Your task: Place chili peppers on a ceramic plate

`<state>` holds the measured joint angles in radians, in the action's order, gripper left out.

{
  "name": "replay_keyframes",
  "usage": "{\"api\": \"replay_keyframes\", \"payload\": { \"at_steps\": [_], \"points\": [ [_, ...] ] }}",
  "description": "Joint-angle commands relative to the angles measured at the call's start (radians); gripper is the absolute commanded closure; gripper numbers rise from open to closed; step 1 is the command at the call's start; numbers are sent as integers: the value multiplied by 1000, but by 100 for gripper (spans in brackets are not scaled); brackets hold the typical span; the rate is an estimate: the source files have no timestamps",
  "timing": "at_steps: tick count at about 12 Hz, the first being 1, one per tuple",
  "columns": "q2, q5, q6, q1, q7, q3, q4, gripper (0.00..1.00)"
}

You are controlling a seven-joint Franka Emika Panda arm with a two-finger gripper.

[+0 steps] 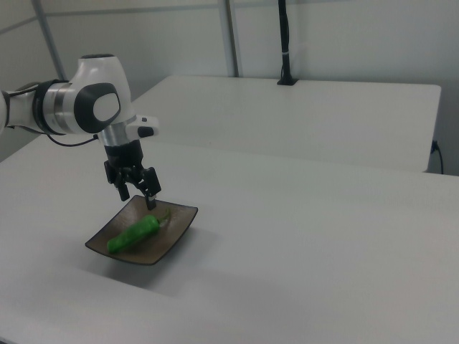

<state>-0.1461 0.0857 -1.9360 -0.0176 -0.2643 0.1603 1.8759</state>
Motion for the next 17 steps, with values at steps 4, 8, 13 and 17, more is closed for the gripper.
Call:
{"api": "replay_keyframes", "payload": {
  "at_steps": [4, 8, 13, 17],
  "points": [
    [23, 49, 29, -5, 17, 4, -41, 0],
    [37, 95, 173, -4, 164, -1, -119, 0],
    [68, 120, 262, 5, 221, -33, -156, 0],
    [94, 15, 247, 24, 208, -38, -161, 0]
  ]
}}
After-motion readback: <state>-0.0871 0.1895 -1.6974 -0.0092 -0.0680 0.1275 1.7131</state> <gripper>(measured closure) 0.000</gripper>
